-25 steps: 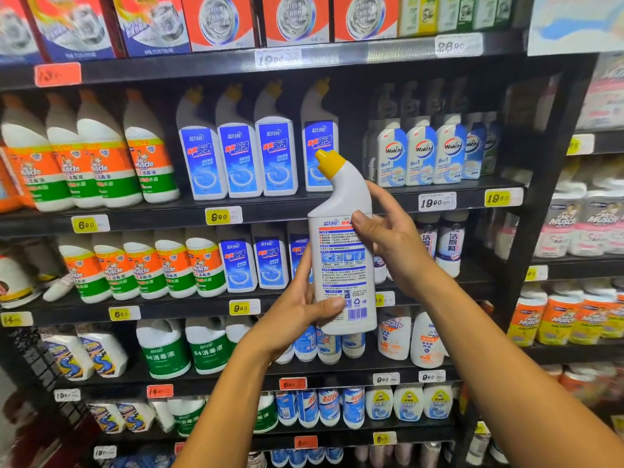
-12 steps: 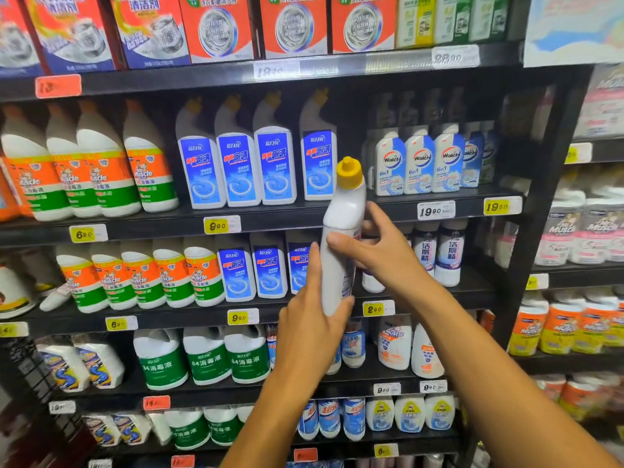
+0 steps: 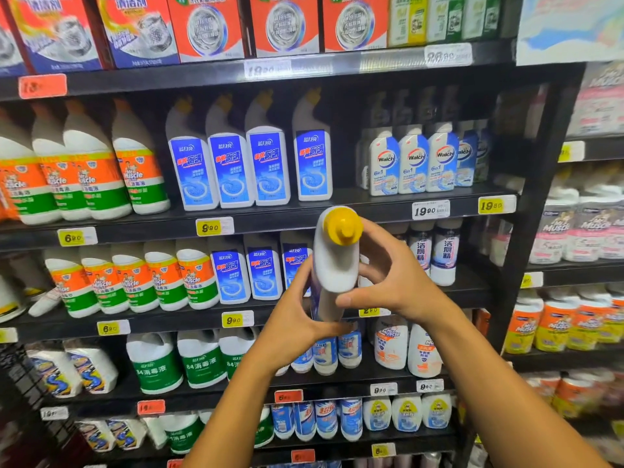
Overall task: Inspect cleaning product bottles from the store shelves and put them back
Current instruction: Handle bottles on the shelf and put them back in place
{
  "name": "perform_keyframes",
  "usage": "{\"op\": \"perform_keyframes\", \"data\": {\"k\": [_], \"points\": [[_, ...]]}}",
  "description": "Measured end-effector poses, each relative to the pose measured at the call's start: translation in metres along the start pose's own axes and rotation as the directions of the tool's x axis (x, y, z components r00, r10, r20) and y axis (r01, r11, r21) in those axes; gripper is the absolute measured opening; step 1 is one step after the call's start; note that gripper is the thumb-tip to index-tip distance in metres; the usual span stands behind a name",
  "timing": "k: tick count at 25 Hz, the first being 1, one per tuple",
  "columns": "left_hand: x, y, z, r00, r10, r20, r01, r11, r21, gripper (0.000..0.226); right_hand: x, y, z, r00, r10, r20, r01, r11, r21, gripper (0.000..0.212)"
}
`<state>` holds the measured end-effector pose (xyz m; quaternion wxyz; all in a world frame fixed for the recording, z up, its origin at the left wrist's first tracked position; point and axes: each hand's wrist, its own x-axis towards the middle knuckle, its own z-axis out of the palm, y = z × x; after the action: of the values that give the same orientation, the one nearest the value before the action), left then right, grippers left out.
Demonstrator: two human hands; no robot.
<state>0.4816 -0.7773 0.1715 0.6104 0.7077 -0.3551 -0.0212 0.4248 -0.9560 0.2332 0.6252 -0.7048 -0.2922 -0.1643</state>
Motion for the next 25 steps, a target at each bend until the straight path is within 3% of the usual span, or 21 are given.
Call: {"op": "perform_keyframes", "data": {"k": [4, 10, 14, 17, 20, 21, 24, 25], "points": [[0.001, -0.001, 0.007, 0.998, 0.027, -0.059, -0.028, 0.999, -0.019, 0.084, -0.003, -0.003, -0.003, 0.999, -0.012, 0.047, 0.013, 0.999, -0.029, 0.091], [0.000, 0.004, 0.009, 0.999, 0.009, -0.030, -0.010, 0.999, -0.051, 0.084, -0.003, -0.006, -0.005, 0.999, -0.016, 0.039, 0.018, 0.999, -0.037, 0.090], [-0.008, 0.006, 0.003, 0.994, -0.040, 0.098, 0.045, 0.998, -0.044, 0.089, 0.004, -0.007, -0.007, 0.998, 0.010, -0.061, -0.011, 1.000, -0.015, 0.073], [-0.014, 0.010, 0.002, 0.977, -0.088, 0.197, 0.119, 0.981, -0.153, 0.086, 0.007, -0.004, -0.006, 0.989, 0.043, -0.145, -0.051, 0.998, -0.046, 0.057], [-0.017, 0.014, 0.005, 0.982, -0.112, 0.152, 0.149, 0.953, -0.265, 0.072, 0.011, 0.001, -0.003, 0.978, 0.142, -0.154, -0.142, 0.990, 0.012, 0.039], [-0.018, 0.016, 0.007, 0.985, -0.126, 0.119, 0.156, 0.943, -0.294, 0.070, 0.011, 0.001, -0.001, 0.972, 0.169, -0.162, -0.165, 0.986, 0.035, 0.040], [-0.019, 0.020, 0.016, 0.981, -0.190, 0.023, 0.185, 0.910, -0.372, 0.063, 0.009, -0.001, 0.005, 0.938, 0.232, -0.259, -0.241, 0.970, -0.005, 0.078], [-0.018, 0.022, 0.020, 0.978, -0.207, -0.026, 0.183, 0.911, -0.369, 0.062, 0.009, -0.001, 0.006, 0.930, 0.231, -0.286, -0.254, 0.966, -0.046, 0.078]]}}
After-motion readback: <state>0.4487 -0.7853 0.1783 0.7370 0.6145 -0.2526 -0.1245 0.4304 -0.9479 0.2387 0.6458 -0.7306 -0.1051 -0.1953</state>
